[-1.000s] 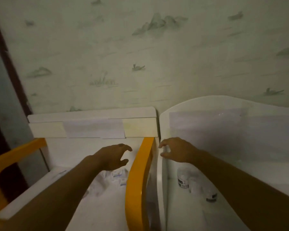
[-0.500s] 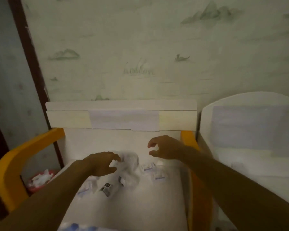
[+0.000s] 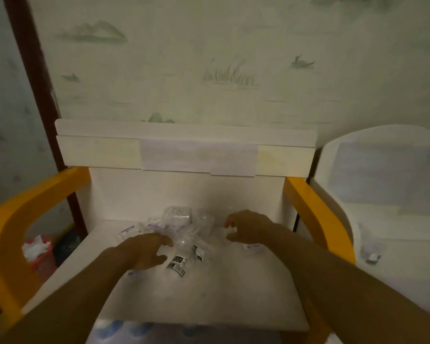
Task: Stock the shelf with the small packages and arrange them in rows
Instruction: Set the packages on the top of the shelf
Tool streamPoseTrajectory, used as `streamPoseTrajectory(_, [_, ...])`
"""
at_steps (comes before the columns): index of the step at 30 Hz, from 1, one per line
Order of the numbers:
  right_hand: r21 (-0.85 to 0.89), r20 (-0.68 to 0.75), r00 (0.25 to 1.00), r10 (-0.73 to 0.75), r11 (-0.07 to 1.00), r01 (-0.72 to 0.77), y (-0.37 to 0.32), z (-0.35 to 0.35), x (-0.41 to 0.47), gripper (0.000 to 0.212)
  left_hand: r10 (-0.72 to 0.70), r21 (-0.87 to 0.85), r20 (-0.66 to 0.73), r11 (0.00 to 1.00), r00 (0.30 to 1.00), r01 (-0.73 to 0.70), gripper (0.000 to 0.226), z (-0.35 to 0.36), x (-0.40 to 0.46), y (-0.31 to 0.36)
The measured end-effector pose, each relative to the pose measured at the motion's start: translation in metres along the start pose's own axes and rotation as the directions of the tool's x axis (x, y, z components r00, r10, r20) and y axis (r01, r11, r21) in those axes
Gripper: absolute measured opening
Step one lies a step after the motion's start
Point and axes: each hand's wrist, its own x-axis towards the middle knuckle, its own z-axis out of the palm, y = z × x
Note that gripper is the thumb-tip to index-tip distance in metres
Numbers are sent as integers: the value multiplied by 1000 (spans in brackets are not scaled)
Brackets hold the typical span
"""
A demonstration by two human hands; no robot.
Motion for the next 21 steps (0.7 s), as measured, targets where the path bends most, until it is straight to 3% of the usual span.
streamPoseTrajectory(5, [55,54,996,65,996,-68,10,22,30,45,-9,-86,-68,996,998,3,50,9,34,11])
streamPoseTrajectory(12, [66,74,993,93,993,-98,28,53,76,52,-89,-70,-81,994,993,83,63,16,84,19])
streamPoseTrajectory(16, [62,117,984,134,988,-142,42,66,100,59,-140,-114,32,983,990,143,75,27,99,14])
streamPoseTrajectory(21, [77,162,973,167,980,-181,51,87,121,76,-168,-190,23,967,986,169,78,38,114,9])
